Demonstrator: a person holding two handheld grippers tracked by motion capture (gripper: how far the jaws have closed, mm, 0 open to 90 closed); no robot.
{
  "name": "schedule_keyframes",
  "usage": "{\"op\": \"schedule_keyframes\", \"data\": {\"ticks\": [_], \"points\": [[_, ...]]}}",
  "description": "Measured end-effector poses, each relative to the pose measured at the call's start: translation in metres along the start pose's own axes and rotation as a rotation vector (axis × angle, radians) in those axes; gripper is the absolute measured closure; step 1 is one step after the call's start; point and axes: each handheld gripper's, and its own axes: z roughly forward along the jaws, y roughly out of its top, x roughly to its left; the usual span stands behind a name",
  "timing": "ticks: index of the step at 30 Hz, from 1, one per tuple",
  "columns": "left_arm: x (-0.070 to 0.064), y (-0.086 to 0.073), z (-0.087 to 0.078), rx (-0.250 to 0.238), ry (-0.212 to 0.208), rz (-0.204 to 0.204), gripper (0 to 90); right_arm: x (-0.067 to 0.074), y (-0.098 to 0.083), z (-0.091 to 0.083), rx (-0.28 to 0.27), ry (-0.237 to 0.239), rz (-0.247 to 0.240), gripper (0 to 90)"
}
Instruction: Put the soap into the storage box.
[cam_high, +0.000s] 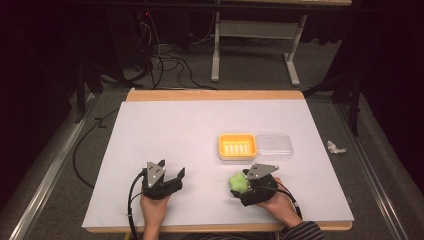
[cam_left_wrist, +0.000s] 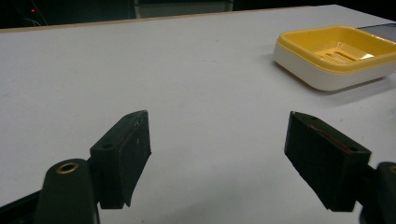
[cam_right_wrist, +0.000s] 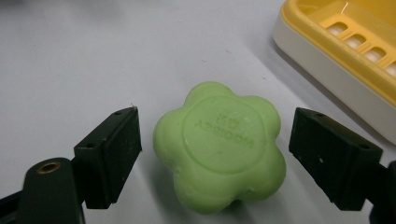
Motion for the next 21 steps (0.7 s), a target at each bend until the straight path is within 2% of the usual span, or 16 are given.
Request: {"op": "schedule_keyframes", "data": {"ticks": [7,11,12,21], "points": [[0.0,0.0,0.0,-0.003,-0.001,0.003,23.3,-0.001,0.0,0.011,0.043,0.005,0.008,18.6],[0.0,0.0,-0.001,-0.004,-0.002,0.001,23.3,-0.001,-0.001,0.014,0.045,0.001,0.011,21.3],[0.0,0.0,-0.001,-0.004,-0.002,0.001,23.3,-0.001,-0.002,0.015,0.041,0.003,0.007,25.6],[0.0,0.0,-0.001,-0.006,-0.003,0.004,23.2,0.0,-0.003,0.014,0.031,-0.002,0.001,26.7]]}}
